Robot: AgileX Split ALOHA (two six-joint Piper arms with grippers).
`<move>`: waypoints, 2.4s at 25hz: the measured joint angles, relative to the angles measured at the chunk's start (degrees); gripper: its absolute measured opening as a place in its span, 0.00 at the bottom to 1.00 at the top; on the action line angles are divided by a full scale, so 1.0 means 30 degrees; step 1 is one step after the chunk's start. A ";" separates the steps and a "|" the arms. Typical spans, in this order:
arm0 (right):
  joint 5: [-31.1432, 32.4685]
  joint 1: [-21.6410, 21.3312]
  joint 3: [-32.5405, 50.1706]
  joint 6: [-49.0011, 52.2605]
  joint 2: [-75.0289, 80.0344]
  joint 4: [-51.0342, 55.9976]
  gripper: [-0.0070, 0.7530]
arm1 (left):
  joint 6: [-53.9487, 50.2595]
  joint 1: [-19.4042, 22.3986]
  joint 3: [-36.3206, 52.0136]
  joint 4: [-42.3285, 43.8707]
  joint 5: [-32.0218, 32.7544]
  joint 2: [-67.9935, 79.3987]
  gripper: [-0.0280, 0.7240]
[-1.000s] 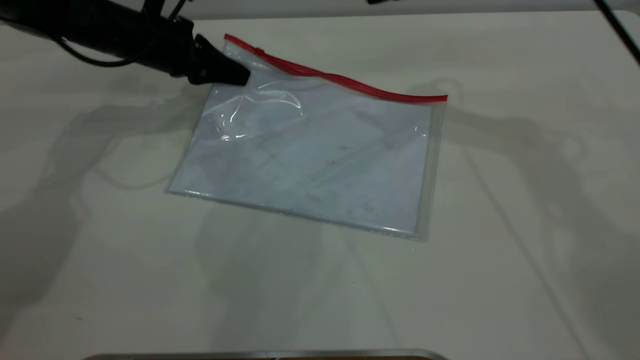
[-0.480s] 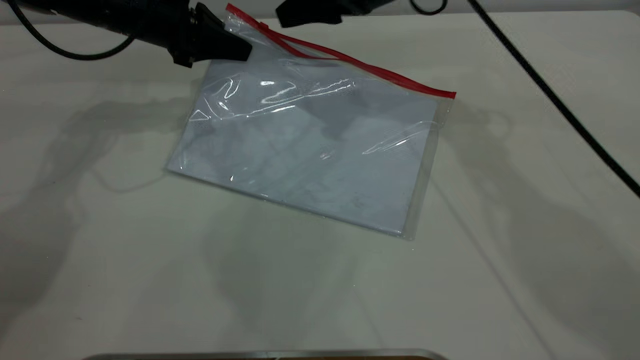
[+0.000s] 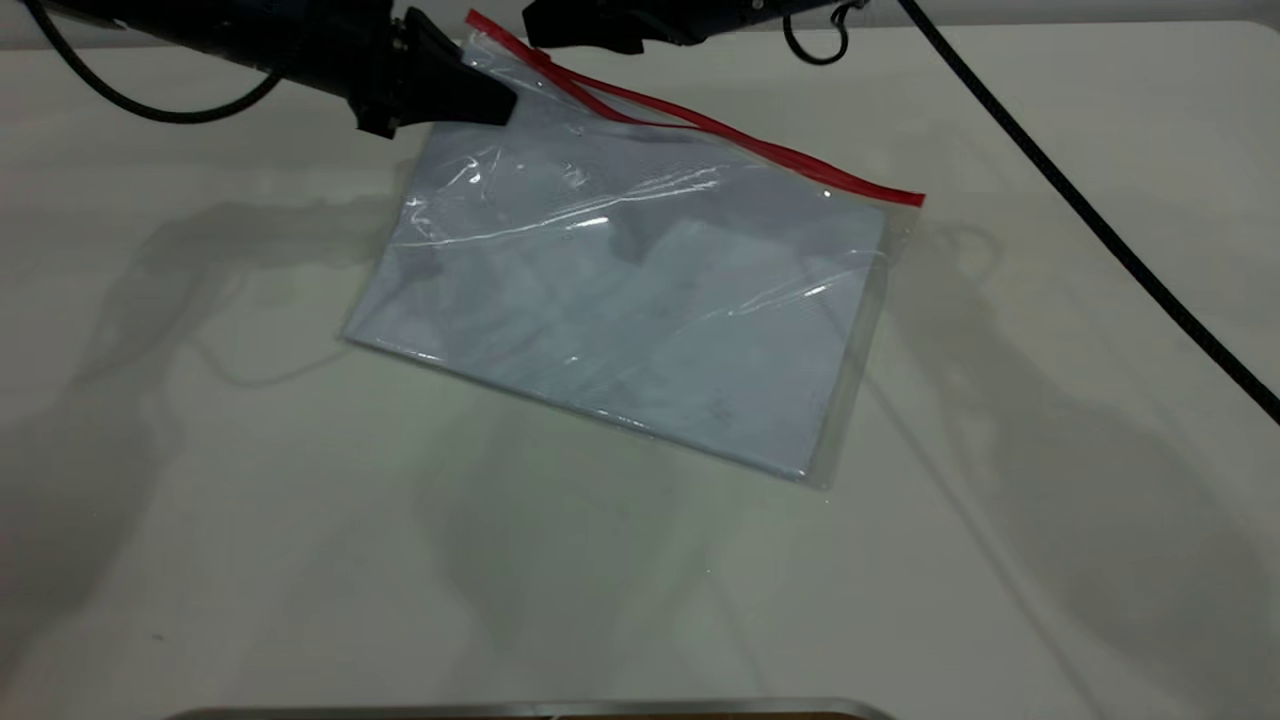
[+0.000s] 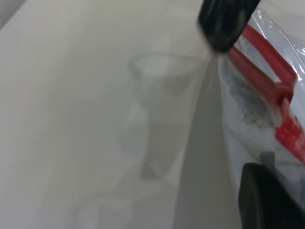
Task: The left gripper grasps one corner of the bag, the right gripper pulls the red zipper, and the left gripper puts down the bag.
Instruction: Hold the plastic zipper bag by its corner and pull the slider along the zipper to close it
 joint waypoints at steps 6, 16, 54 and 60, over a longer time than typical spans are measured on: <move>-0.0171 0.0429 0.0000 -0.0067 0.0529 0.0116 0.73 | 0.0000 -0.0212 0.0000 0.0000 0.0000 0.0000 0.11; 0.0084 0.0266 0.0000 -0.0238 0.0529 -0.0098 0.40 | 0.0000 -0.0212 0.0000 0.0006 0.0000 0.0000 0.11; 0.2546 -0.0986 -0.0383 -0.0037 0.0137 -0.0831 0.06 | 0.0043 0.1172 0.0198 -0.5215 0.4151 0.0188 0.11; 0.1504 -0.0970 -0.0383 -0.0016 0.0137 -0.1042 0.06 | 0.0064 0.1172 0.0198 -0.5528 0.4009 0.0213 0.11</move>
